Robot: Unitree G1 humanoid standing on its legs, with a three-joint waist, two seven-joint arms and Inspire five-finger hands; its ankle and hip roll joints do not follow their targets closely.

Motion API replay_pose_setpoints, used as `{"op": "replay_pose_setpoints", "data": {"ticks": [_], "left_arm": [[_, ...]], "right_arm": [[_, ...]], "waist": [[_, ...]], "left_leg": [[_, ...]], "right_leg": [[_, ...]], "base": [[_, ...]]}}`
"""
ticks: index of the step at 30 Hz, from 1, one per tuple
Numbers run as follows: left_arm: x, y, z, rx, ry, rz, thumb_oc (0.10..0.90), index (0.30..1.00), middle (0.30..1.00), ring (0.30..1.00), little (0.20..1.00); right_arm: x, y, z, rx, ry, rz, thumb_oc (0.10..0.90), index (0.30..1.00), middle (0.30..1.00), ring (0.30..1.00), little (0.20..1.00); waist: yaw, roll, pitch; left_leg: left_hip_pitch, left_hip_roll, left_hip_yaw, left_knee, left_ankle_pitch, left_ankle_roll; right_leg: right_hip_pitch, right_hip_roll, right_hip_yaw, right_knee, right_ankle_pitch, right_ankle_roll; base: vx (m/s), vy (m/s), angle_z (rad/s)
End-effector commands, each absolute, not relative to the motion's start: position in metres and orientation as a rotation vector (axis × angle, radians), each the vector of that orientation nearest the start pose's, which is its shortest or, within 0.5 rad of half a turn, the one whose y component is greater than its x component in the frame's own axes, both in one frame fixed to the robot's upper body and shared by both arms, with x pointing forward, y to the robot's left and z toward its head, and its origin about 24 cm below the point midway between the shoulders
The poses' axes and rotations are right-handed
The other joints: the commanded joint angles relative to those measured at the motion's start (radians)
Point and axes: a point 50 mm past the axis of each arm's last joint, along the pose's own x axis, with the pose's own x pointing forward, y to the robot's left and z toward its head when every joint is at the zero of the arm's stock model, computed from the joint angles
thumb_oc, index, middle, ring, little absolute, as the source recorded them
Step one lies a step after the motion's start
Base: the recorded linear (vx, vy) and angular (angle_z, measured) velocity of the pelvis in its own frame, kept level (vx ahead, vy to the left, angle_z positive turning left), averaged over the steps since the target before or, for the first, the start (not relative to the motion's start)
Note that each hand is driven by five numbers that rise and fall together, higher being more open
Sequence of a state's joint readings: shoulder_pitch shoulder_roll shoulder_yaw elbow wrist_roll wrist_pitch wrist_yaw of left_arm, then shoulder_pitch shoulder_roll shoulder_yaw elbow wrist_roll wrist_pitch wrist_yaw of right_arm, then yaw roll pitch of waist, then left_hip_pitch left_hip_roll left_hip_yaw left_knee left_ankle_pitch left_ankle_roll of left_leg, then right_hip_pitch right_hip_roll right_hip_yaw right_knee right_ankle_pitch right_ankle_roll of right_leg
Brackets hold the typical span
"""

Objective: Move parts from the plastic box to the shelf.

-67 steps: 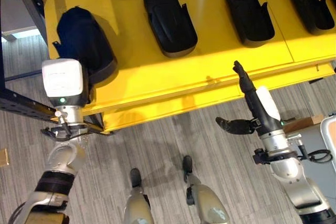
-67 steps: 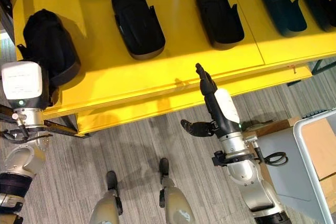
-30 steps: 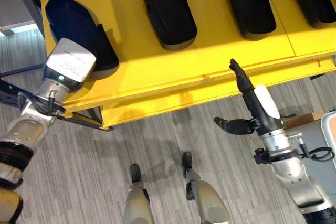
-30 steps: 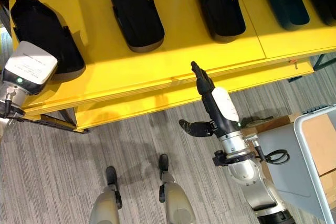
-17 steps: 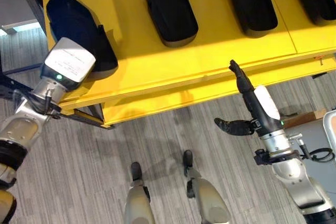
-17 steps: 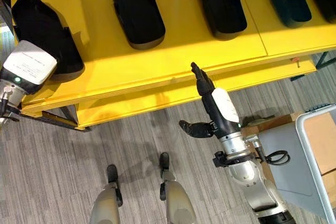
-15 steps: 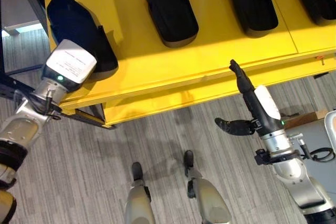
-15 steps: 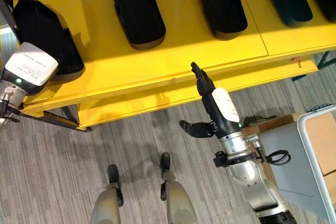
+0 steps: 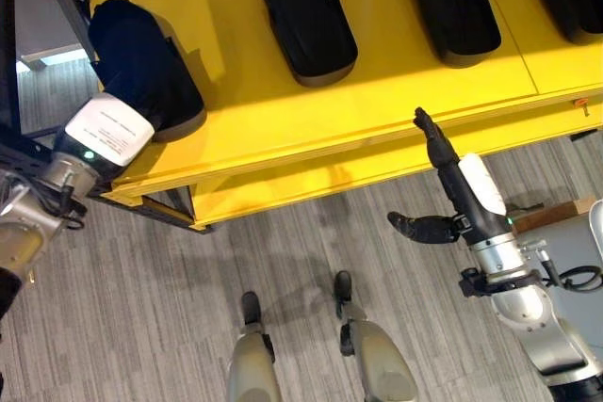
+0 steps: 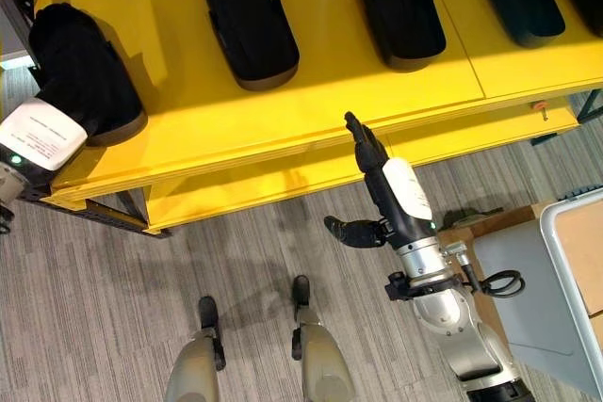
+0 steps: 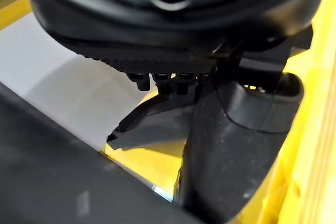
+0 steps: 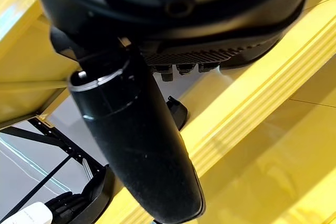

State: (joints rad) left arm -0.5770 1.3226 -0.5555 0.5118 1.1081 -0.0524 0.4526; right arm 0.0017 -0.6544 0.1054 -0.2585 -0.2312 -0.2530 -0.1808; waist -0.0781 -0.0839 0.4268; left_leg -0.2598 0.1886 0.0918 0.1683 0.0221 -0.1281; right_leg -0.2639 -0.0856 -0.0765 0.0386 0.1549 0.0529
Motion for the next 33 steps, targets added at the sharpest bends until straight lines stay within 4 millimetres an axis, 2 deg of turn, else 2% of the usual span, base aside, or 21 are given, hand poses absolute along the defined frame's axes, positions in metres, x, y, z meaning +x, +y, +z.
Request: {"op": "replay_pose_setpoints", "data": {"ticks": [1,13,21,26,29,30,33], "left_arm": [[0.286,0.368,0.245,2.575,-0.290,0.289,0.900,1.000,1.000,1.000,1.000],[0.277,0.367,0.267,2.615,-0.341,0.315,0.900,1.000,1.000,1.000,1.000],[0.268,0.370,0.272,2.575,-0.357,0.388,0.900,1.000,1.000,1.000,1.000],[0.258,0.368,0.275,2.459,-0.423,0.513,0.900,1.000,1.000,1.000,1.000],[0.251,0.363,0.269,2.305,-0.474,0.597,0.900,1.000,1.000,1.000,1.000],[0.248,0.363,0.266,2.215,-0.491,0.641,0.900,1.000,1.000,1.000,1.000],[0.242,0.357,0.259,2.093,-0.536,0.689,0.900,1.000,1.000,1.000,1.000]], "right_arm": [[0.226,-0.202,0.178,-0.763,-0.755,0.056,0.900,1.000,1.000,1.000,1.000],[0.225,-0.209,0.176,-0.766,-0.735,0.024,0.900,1.000,1.000,1.000,1.000],[0.221,-0.215,0.173,-0.771,-0.711,-0.014,0.900,1.000,1.000,1.000,1.000],[0.219,-0.221,0.171,-0.779,-0.692,-0.049,0.900,1.000,1.000,1.000,1.000],[0.218,-0.223,0.169,-0.780,-0.675,-0.062,0.900,1.000,1.000,1.000,1.000],[0.218,-0.223,0.168,-0.778,-0.668,-0.065,0.900,1.000,1.000,1.000,1.000],[0.220,-0.222,0.167,-0.768,-0.660,-0.060,0.900,1.000,1.000,1.000,1.000]], "waist": [[-0.013,0.030,-0.114],[-0.001,0.057,-0.138],[0.014,0.070,-0.164],[0.027,0.076,-0.179],[0.032,0.075,-0.183],[0.030,0.073,-0.181],[0.018,0.068,-0.184]], "left_leg": [[-0.048,0.011,-0.007,0.053,-0.007,0.002],[-0.027,0.008,-0.007,0.037,0.002,0.001],[-0.009,0.006,-0.008,0.022,0.006,0.002],[0.011,0.008,-0.010,0.011,0.006,0.002],[0.020,0.008,-0.011,0.007,0.005,0.003],[0.028,0.010,-0.010,0.009,-0.004,0.001],[0.030,0.011,-0.009,0.004,0.004,0.002]], "right_leg": [[-0.009,-0.054,0.021,0.111,-0.113,0.097],[0.016,-0.061,0.015,0.101,-0.114,0.099],[0.036,-0.066,0.011,0.090,-0.118,0.100],[0.055,-0.067,0.008,0.086,-0.127,0.098],[0.062,-0.066,0.008,0.085,-0.130,0.096],[0.069,-0.064,0.007,0.087,-0.139,0.095],[0.070,-0.062,0.008,0.084,-0.135,0.091]], "base": [[0.00,0.000,0.00],[0.00,0.000,0.00],[0.00,-0.001,0.00],[0.04,-0.008,0.01],[0.02,-0.004,0.01],[0.03,-0.006,0.07],[0.02,-0.006,0.05]]}}
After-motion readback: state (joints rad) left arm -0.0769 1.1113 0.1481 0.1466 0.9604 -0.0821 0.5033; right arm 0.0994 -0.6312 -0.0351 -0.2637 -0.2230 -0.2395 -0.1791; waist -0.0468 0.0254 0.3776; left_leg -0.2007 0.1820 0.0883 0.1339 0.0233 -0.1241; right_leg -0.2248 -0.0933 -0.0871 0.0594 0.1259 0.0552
